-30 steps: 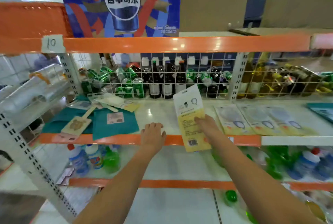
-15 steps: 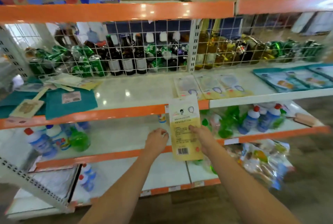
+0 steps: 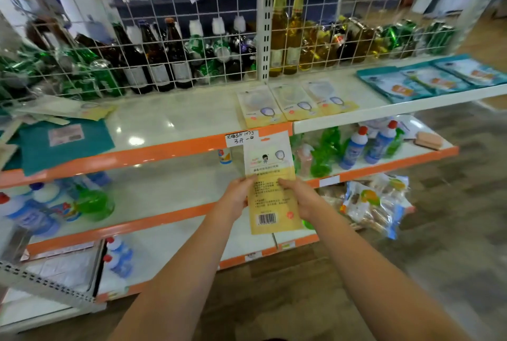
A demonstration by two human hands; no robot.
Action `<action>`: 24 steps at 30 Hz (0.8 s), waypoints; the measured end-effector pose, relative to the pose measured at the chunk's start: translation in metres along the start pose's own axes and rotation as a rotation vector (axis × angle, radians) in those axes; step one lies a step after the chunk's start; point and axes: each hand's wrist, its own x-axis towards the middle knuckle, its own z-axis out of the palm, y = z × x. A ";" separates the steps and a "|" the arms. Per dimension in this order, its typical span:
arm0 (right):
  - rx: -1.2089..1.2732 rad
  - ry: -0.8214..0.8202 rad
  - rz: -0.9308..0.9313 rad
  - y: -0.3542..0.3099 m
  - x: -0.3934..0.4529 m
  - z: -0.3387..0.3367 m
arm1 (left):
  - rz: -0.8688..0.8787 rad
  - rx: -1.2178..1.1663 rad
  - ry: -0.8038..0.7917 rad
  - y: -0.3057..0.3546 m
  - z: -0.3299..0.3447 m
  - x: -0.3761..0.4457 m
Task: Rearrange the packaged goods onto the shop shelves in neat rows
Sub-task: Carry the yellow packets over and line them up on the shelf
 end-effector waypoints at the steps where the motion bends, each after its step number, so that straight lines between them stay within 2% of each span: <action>1: -0.003 0.004 0.017 0.002 0.002 -0.001 | 0.004 0.010 0.006 -0.001 0.000 0.001; 5: -0.077 0.011 0.038 0.006 0.005 -0.005 | 0.004 0.034 0.034 -0.004 -0.005 0.003; 12: -0.280 0.193 -0.030 0.007 0.014 -0.011 | 0.068 0.110 0.084 0.000 -0.015 0.009; 14: -0.263 0.197 -0.051 0.001 0.015 -0.006 | 0.086 0.167 0.113 0.001 -0.014 0.012; 17: -0.213 0.108 -0.025 -0.005 0.018 0.007 | 0.134 0.288 0.146 0.000 -0.005 0.018; 24: 0.041 0.081 0.034 -0.005 0.020 0.014 | 0.315 0.779 0.092 -0.002 0.021 0.009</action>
